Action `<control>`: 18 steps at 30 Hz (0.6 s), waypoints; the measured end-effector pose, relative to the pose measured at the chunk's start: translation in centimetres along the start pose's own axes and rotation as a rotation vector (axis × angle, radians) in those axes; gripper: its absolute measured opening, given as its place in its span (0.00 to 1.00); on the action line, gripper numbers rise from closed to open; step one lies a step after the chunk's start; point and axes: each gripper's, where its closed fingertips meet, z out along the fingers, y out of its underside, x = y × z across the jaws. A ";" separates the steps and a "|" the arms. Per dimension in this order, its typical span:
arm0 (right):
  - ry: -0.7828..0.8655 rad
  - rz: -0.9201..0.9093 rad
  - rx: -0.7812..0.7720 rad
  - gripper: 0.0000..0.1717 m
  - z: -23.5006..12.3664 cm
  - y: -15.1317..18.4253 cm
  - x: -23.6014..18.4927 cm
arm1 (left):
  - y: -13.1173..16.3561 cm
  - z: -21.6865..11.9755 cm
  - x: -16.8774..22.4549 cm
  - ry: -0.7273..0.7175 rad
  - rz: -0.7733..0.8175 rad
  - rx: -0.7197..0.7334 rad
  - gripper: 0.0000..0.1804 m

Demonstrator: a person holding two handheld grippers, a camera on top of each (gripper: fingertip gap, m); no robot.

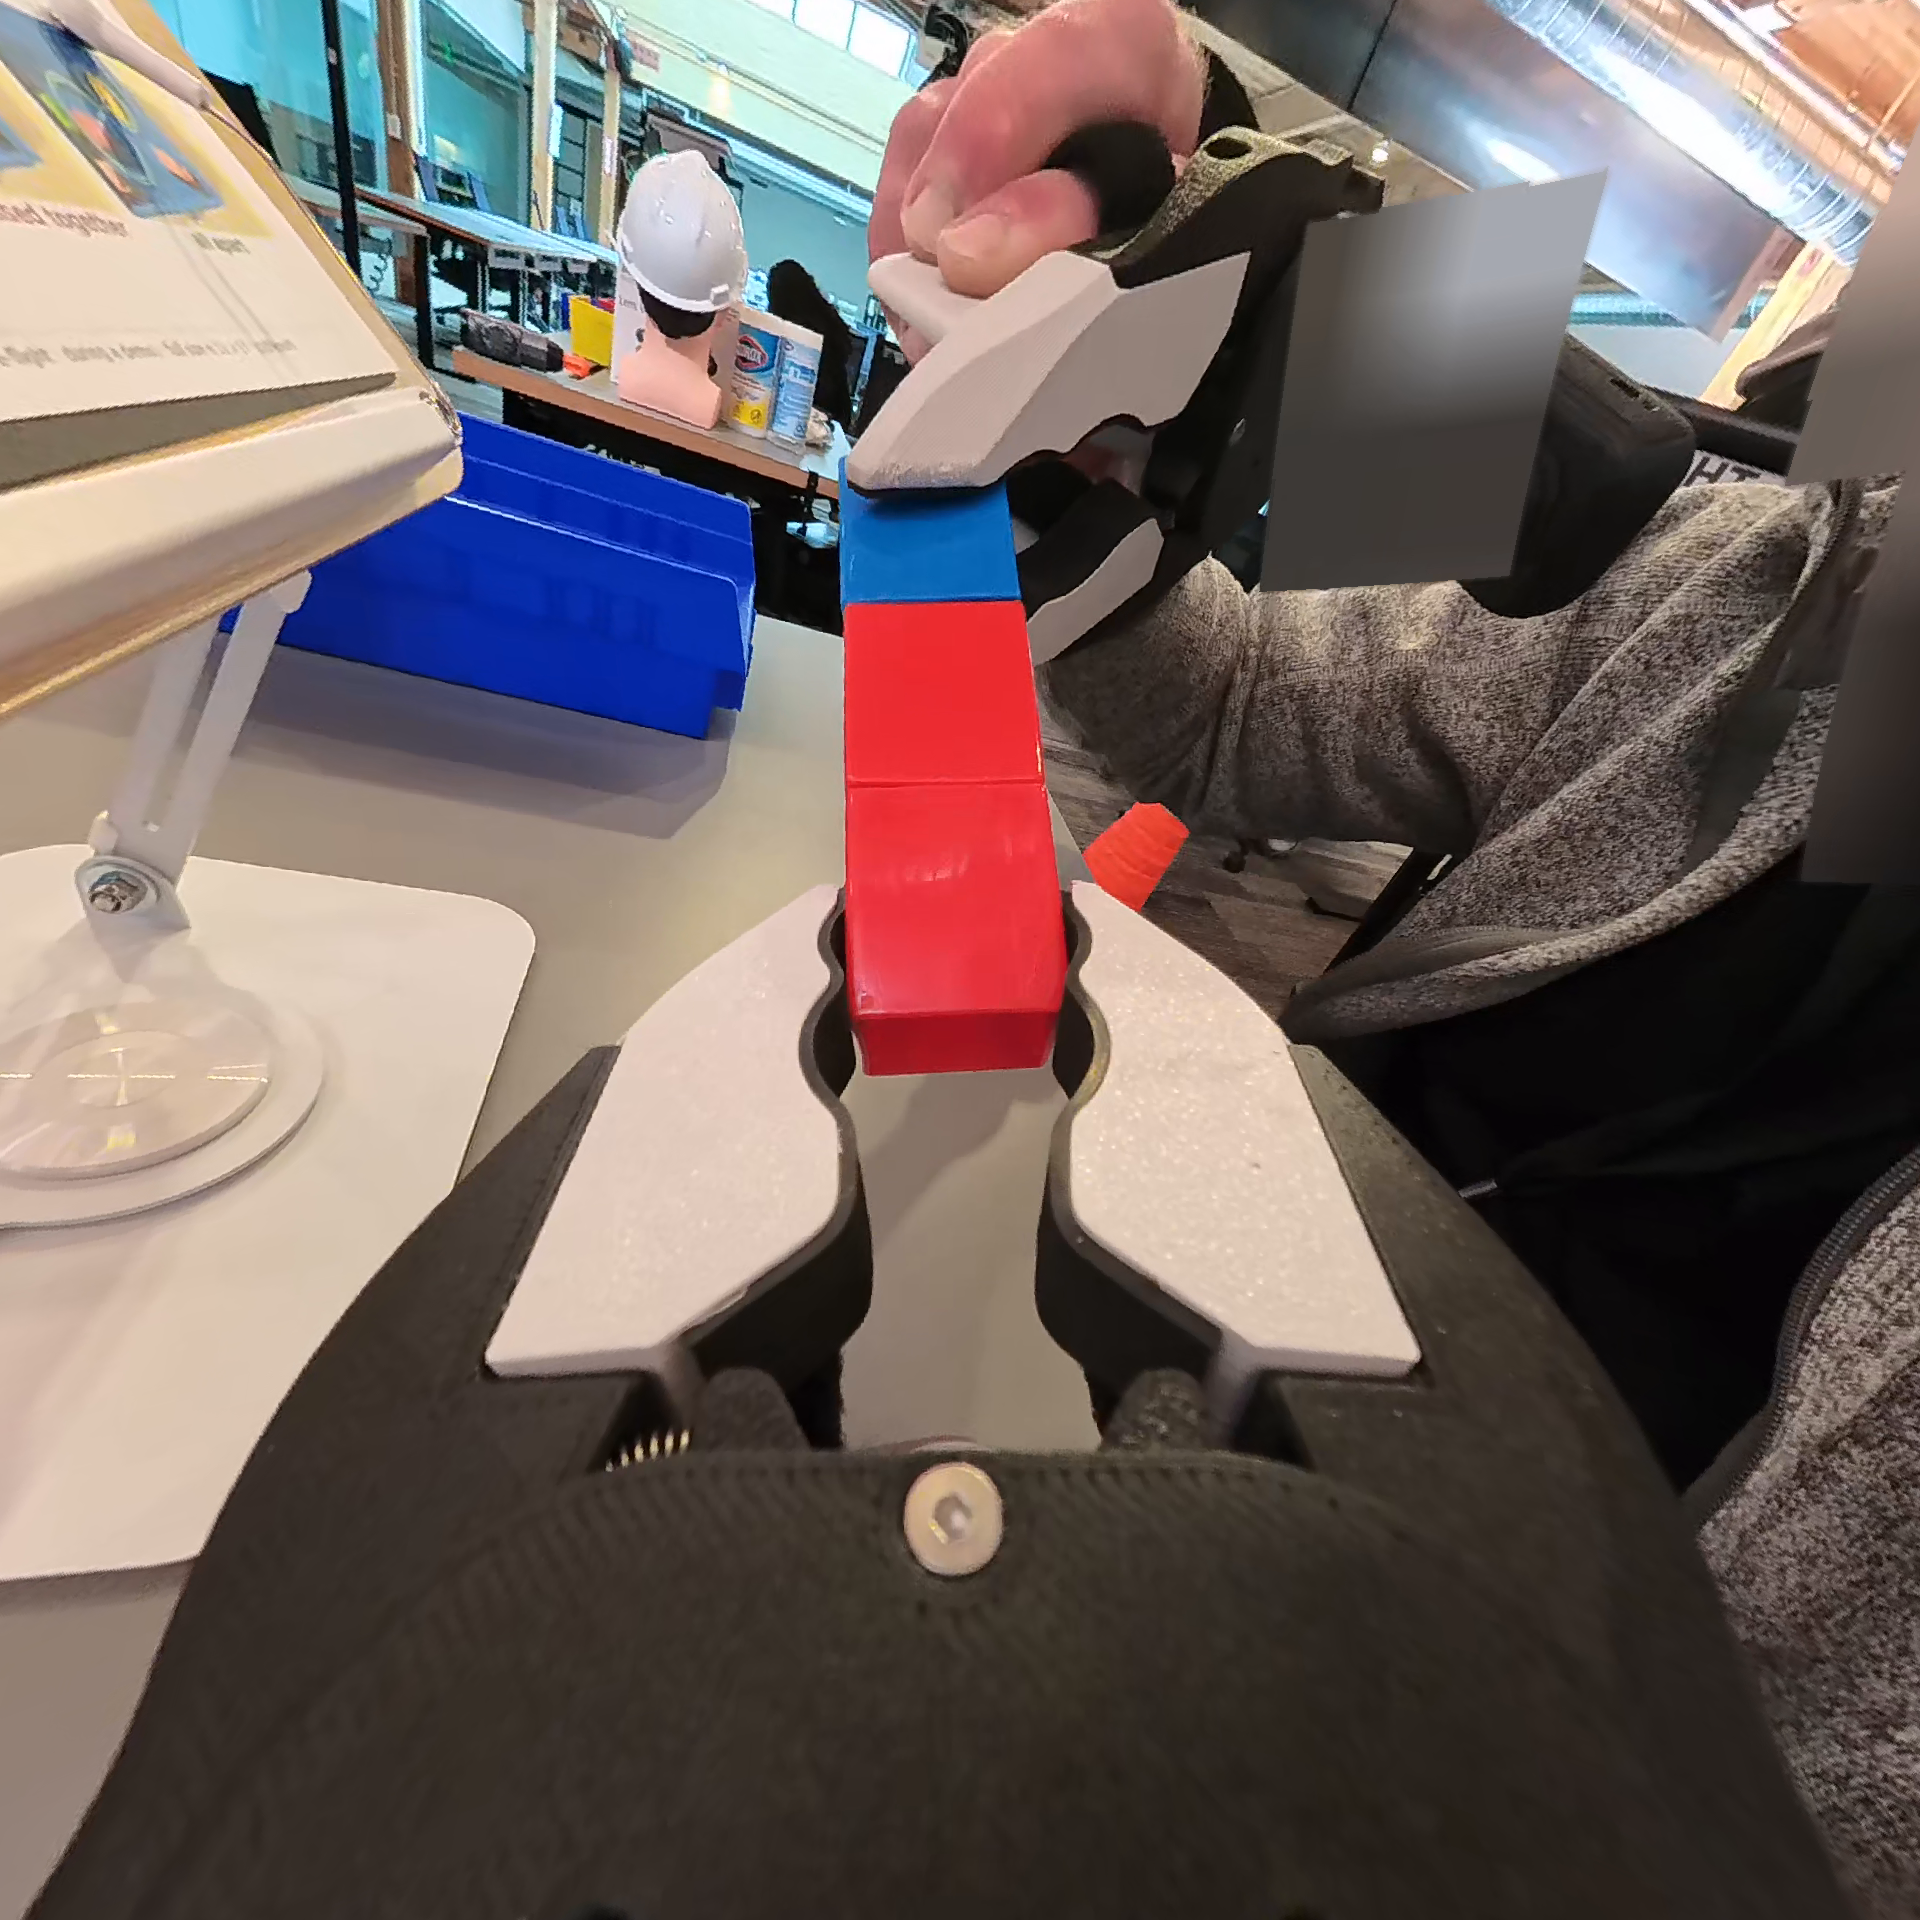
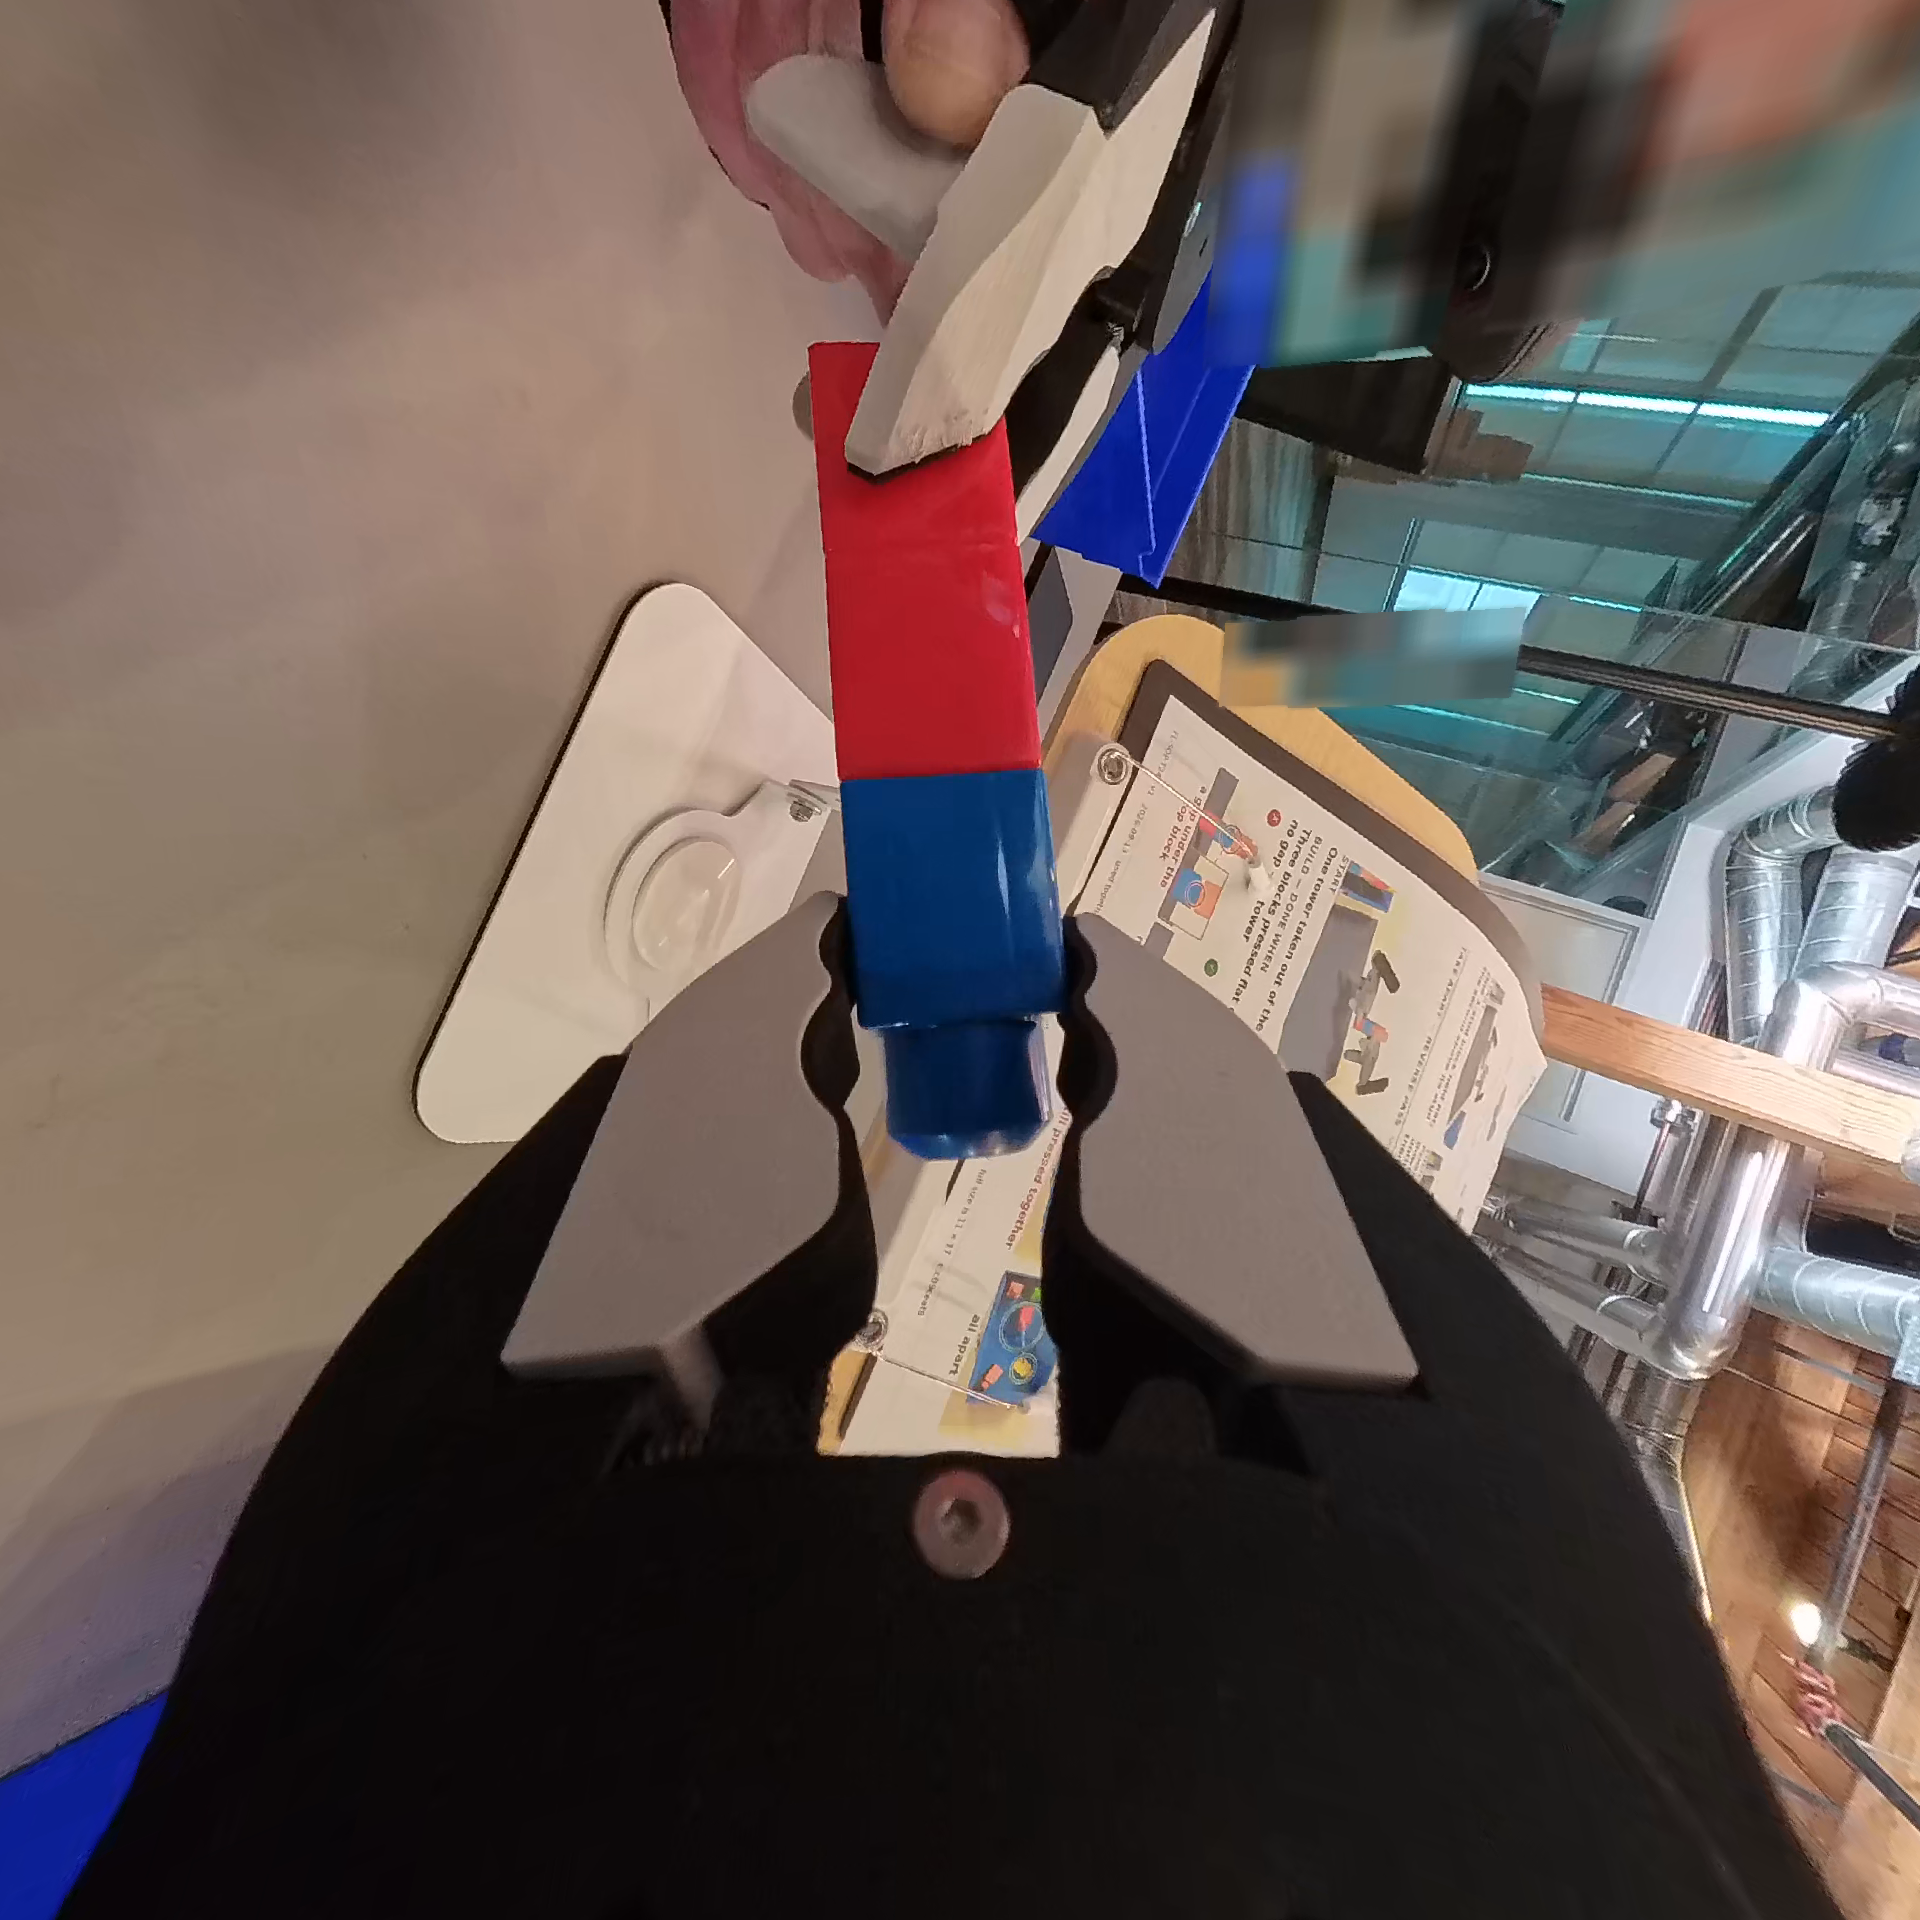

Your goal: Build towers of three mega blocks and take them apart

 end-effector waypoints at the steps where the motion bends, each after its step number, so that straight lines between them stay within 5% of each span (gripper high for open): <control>1: 0.002 -0.004 -0.003 0.21 0.0 0.0 0.0 | 0.0 0.0 0.0 -0.001 0.000 -0.001 0.20; 18: 0.011 -0.011 -0.006 0.21 0.1 0.0 -0.3 | 0.1 0.1 -0.1 0.000 -0.004 -0.003 0.20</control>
